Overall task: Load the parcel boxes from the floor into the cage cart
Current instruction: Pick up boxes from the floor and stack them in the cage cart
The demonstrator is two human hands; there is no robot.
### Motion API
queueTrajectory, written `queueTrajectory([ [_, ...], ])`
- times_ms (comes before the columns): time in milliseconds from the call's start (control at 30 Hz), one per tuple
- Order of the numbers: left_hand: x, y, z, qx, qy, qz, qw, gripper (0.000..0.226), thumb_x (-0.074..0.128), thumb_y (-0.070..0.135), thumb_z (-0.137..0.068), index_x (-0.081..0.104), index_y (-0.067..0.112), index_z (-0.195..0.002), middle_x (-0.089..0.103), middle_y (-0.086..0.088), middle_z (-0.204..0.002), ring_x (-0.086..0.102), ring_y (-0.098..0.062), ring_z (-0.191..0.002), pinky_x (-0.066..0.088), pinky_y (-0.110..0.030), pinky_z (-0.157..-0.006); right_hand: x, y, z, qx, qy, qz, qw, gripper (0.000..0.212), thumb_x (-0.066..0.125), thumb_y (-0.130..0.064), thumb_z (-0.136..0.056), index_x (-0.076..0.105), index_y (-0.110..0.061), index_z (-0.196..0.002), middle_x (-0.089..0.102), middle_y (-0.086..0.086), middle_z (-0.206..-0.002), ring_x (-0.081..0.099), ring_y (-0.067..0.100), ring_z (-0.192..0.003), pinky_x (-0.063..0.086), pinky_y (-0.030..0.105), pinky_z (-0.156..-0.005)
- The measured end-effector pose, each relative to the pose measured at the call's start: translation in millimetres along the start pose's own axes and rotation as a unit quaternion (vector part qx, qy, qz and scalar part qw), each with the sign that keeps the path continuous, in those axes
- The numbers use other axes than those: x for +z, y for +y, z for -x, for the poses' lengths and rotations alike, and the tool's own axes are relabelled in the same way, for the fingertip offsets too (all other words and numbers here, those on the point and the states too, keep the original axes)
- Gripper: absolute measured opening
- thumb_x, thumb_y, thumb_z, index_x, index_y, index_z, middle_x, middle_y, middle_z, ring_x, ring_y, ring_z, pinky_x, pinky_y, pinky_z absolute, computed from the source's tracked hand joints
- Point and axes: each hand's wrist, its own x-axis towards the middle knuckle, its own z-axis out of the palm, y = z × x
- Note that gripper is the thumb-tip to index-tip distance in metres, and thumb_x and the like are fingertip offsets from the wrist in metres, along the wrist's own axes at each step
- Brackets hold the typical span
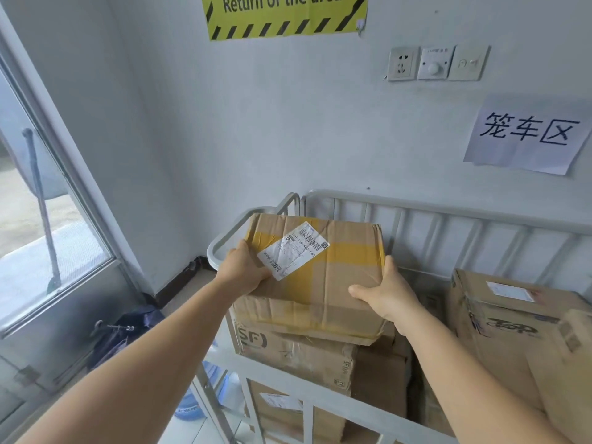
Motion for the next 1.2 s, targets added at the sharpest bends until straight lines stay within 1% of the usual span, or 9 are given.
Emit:
queueTrajectory([
  [433, 13, -31, -91, 0.027, -0.089, -0.031, 0.995, 0.04, 0.067, 0.035, -0.085, 0.048, 0.012, -0.111, 0.058, -0.008, -0.105, 0.058, -0.023, -0.09, 0.051, -0.036, -0.075, 44, -22, -37, 0.071, 0.015, 0.054, 0.996, 0.1, 0.064, -0.049, -0.088, -0.004, -0.023, -0.157, 0.02, 0.004, -0.162, 0.039, 0.029, -0.138, 0.042, 0.034, -0.093],
  [500, 13, -31, -98, 0.038, -0.097, -0.05, 0.993, 0.04, 0.066, 0.036, -0.085, 0.048, 0.011, -0.11, 0.058, -0.007, -0.104, 0.056, -0.023, -0.088, 0.05, -0.035, -0.073, 47, -24, -38, 0.084, 0.02, 0.06, 0.995, 0.099, 0.063, -0.05, -0.088, -0.003, -0.024, -0.157, 0.02, 0.004, -0.162, 0.038, 0.03, -0.139, 0.042, 0.037, -0.099],
  [633, 15, -28, -102, 0.053, -0.121, -0.061, 0.989, 0.045, 0.064, 0.034, -0.086, 0.047, 0.006, -0.117, 0.052, -0.012, -0.116, 0.053, -0.023, -0.09, 0.041, -0.025, -0.056, 49, -28, -37, 0.107, 0.024, 0.05, 0.993, 0.098, 0.063, -0.049, -0.088, -0.002, -0.025, -0.157, 0.027, 0.005, -0.159, 0.037, 0.03, -0.139, 0.039, 0.045, -0.109],
  [667, 16, -26, -102, 0.059, -0.122, -0.066, 0.989, 0.047, 0.064, 0.034, -0.087, 0.047, 0.005, -0.12, 0.049, -0.013, -0.12, 0.053, -0.026, -0.096, 0.044, -0.026, -0.061, 49, -30, -35, 0.112, 0.026, 0.046, 0.992, 0.097, 0.063, -0.048, -0.089, -0.002, -0.024, -0.157, 0.029, 0.004, -0.158, 0.04, 0.029, -0.137, 0.041, 0.044, -0.108],
  [733, 16, -22, -99, 0.085, -0.115, -0.111, 0.984, 0.048, 0.062, 0.035, -0.087, 0.047, 0.006, -0.122, 0.043, -0.012, -0.13, 0.048, -0.03, -0.115, 0.048, -0.035, -0.086, 49, -33, -30, 0.114, 0.033, 0.045, 0.992, 0.094, 0.061, -0.044, -0.091, -0.002, -0.022, -0.157, 0.028, 0.004, -0.159, 0.04, 0.028, -0.137, 0.041, 0.042, -0.107],
  [833, 17, -12, -89, 0.151, -0.096, -0.19, 0.965, 0.053, 0.058, 0.039, -0.089, 0.045, 0.009, -0.131, 0.032, -0.014, -0.147, 0.028, -0.031, -0.138, 0.031, -0.043, -0.11, 53, -38, -19, 0.098, 0.06, 0.066, 0.991, 0.09, 0.058, -0.045, -0.093, 0.0, -0.019, -0.157, 0.012, 0.002, -0.164, 0.029, 0.028, -0.144, 0.035, 0.043, -0.113],
  [933, 20, 3, -75, 0.219, -0.105, -0.179, 0.953, 0.066, 0.049, 0.042, -0.095, 0.029, 0.008, -0.147, 0.012, -0.013, -0.16, 0.005, -0.03, -0.149, 0.016, -0.046, -0.118, 54, -40, -3, 0.079, 0.081, 0.095, 0.989, 0.086, 0.05, -0.048, -0.096, -0.002, -0.018, -0.157, 0.001, -0.002, -0.165, 0.018, 0.026, -0.149, 0.028, 0.043, -0.117],
  [1067, 28, 29, -51, 0.332, -0.127, -0.152, 0.922, 0.068, 0.045, 0.043, -0.097, 0.021, 0.01, -0.151, 0.017, -0.009, -0.16, 0.01, -0.025, -0.148, 0.016, -0.043, -0.117, 45, -34, 26, 0.059, 0.118, 0.175, 0.976, 0.079, 0.044, -0.049, -0.099, 0.001, -0.019, -0.158, 0.003, -0.002, -0.165, 0.014, 0.023, -0.149, 0.023, 0.04, -0.117],
  [1200, 45, 53, -18, 0.412, -0.197, -0.16, 0.875, 0.074, 0.047, 0.041, -0.097, 0.011, 0.012, -0.155, 0.01, -0.008, -0.162, 0.01, -0.025, -0.149, 0.016, -0.039, -0.119, 28, -10, 59, 0.091, 0.128, 0.237, 0.959, 0.079, 0.043, -0.05, -0.099, -0.001, -0.022, -0.158, 0.001, -0.001, -0.165, 0.007, 0.021, -0.151, 0.015, 0.04, -0.119],
])
